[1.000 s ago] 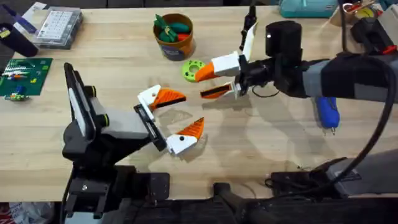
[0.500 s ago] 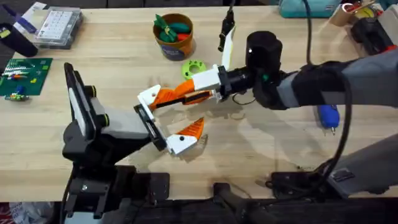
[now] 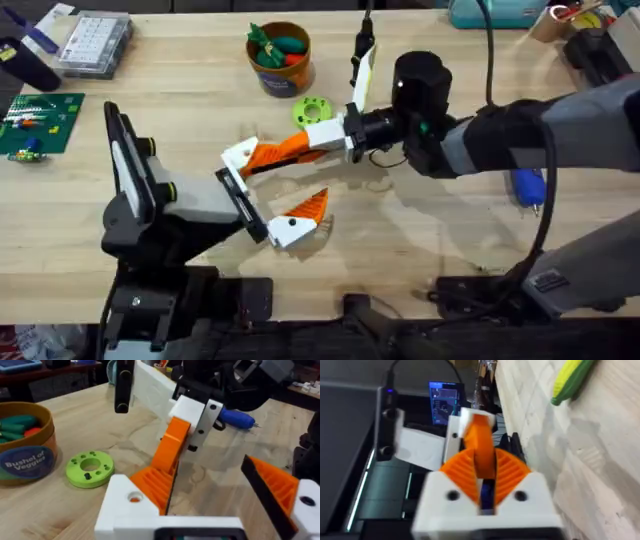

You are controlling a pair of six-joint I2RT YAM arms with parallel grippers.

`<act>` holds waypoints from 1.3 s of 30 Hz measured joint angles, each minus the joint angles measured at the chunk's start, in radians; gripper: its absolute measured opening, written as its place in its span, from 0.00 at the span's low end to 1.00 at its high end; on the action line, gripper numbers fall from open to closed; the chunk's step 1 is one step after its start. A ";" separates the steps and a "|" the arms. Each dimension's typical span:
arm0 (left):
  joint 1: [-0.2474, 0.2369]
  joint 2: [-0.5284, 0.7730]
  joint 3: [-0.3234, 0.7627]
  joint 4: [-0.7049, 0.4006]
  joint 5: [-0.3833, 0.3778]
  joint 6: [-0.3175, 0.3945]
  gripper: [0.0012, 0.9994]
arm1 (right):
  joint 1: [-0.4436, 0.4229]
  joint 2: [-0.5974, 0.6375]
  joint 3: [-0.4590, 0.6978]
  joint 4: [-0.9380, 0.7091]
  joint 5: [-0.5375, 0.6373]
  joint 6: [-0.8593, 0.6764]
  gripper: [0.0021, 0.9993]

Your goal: Pick up the gripper from the table and insert it into the empty holder that is missing its gripper. Then pick up a screw, insert it into the mounting hole, and use the screwdriver to tighten it. Finally, clean up the table by picking up the vegetable and placing it into the bucket.

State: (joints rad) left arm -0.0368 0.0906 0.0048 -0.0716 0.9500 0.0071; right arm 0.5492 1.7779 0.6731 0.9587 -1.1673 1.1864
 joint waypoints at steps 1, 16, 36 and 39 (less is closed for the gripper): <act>0.000 0.000 0.000 -0.001 0.000 0.000 0.99 | 0.000 0.000 0.000 -0.001 0.002 0.002 0.01; 0.000 0.000 0.000 0.003 0.040 -0.001 0.99 | 0.001 0.000 0.008 -0.001 0.021 0.004 0.01; 0.016 0.000 -0.001 -0.001 0.052 -0.009 0.99 | 0.033 0.000 0.014 -0.001 0.098 0.005 0.01; 0.018 0.000 -0.001 -0.001 0.044 -0.011 0.99 | 0.040 0.000 0.017 -0.001 0.113 0.012 0.01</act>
State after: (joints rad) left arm -0.0189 0.0906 0.0036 -0.0727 0.9941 -0.0036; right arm 0.5895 1.7779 0.6902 0.9573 -1.0541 1.1980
